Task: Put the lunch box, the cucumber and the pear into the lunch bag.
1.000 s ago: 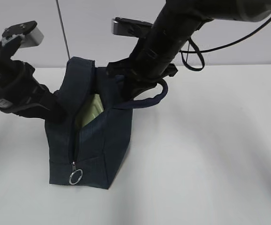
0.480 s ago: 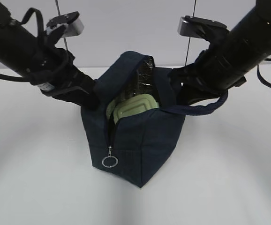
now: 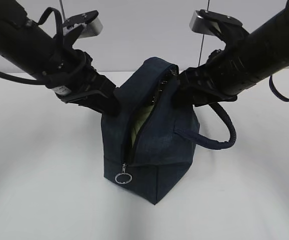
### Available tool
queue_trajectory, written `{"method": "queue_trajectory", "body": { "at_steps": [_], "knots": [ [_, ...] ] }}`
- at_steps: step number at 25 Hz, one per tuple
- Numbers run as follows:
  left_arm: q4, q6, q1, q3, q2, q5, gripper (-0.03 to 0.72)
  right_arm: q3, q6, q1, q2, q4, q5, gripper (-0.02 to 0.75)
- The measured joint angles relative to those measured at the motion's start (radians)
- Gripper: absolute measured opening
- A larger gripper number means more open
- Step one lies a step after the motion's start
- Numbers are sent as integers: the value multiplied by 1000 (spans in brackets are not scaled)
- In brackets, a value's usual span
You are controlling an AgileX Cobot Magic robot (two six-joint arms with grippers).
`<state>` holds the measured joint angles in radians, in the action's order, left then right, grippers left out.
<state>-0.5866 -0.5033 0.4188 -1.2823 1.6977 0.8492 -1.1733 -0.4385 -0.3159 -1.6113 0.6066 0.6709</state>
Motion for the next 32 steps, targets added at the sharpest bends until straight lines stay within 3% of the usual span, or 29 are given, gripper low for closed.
{"method": "queue_trajectory", "body": {
  "at_steps": [2, 7, 11, 16, 19, 25, 27, 32],
  "knots": [
    [0, 0, 0, 0, -19, -2, 262, 0, -44, 0, 0, 64, -1, 529],
    [0, 0, 0, 37, -98, -38, 278, 0, -82, 0, 26, 107, -1, 559],
    [-1, -7, 0, 134, -202, -124, 278, 10, -138, 0, 118, 105, 12, 557],
    [-21, -81, 2, 300, -364, -272, 278, 170, -292, -17, 323, 190, -68, 480],
    [-62, -128, 2, 376, -440, -345, 278, 328, -488, -50, 445, 369, -183, 444],
    [-262, -385, 4, 496, -512, -414, 274, 607, -1243, -172, 534, 1057, -345, 430],
    [-330, -450, 5, 535, -522, -433, 274, 662, -1332, -190, 534, 1138, -349, 426],
    [-371, -484, 5, 608, -527, -460, 274, 709, -1390, -193, 519, 1179, -348, 360]
  ]
}}
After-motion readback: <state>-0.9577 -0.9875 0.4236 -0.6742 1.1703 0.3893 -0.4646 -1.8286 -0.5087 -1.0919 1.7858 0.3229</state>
